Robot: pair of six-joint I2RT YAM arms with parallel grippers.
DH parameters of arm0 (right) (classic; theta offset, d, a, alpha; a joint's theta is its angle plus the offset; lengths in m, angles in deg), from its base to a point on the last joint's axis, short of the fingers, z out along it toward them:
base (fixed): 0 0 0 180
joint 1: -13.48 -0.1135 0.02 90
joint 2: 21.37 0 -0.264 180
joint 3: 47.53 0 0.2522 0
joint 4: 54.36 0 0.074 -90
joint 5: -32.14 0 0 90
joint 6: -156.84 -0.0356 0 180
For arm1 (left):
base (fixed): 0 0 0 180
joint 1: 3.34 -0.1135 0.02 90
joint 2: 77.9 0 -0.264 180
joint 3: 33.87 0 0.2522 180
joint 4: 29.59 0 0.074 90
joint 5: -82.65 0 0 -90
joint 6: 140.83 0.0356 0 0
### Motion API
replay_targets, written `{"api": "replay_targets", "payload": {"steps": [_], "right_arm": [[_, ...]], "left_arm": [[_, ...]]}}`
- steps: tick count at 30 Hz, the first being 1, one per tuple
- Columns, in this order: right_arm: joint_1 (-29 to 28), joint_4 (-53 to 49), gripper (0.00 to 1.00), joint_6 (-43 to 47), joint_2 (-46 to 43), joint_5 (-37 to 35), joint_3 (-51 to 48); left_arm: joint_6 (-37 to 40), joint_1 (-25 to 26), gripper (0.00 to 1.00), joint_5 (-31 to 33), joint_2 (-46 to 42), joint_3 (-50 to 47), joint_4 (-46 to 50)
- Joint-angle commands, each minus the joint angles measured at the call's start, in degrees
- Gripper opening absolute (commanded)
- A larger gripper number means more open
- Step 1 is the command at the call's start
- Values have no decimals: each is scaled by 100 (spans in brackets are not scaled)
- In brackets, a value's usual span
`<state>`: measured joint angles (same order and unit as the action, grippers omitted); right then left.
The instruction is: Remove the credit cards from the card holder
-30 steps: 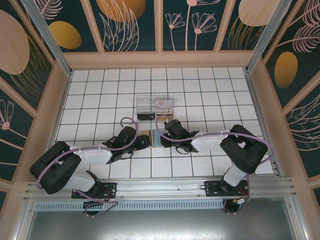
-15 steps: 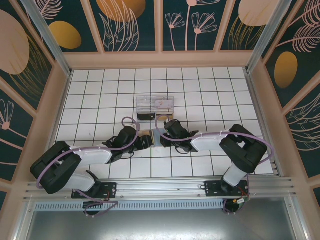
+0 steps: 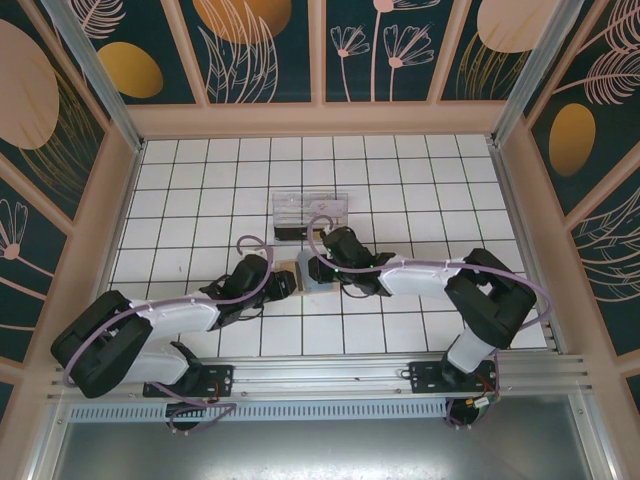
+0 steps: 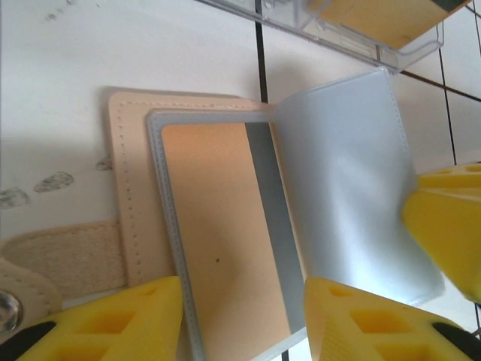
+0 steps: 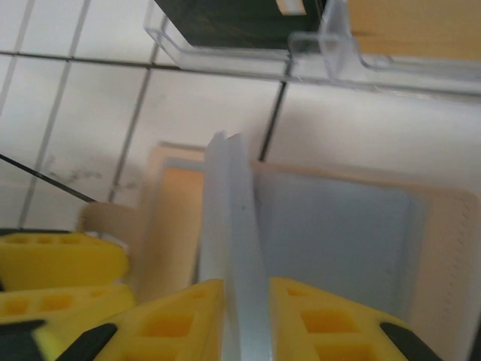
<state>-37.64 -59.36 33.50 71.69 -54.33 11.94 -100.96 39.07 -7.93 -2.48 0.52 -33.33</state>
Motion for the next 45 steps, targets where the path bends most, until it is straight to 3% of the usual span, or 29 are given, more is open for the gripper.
{"api": "replay_targets", "payload": {"steps": [1, 12, 17, 21, 30, 45], "right_arm": [[-27, -140, 25, -218, 49, -6, 277], [-48, -387, 25, -305, -52, -413, 324], [-109, -761, 25, -366, -415, -1493, 325], [-226, -759, 25, -290, -679, -1782, 333], [-255, -168, 24, -193, 105, 104, 693], [27, 196, 23, -816, 863, 912, 478]], "left_arm": [[163, -5, 46, 207, -60, 20, 301], [248, -5, 40, 146, 49, 47, 143], [276, -5, 36, 154, -21, 46, 140], [306, -5, 33, 217, -85, 38, 170], [346, -18, 18, 234, 193, 77, 107], [267, -36, 15, 312, 215, -37, 238]]}}
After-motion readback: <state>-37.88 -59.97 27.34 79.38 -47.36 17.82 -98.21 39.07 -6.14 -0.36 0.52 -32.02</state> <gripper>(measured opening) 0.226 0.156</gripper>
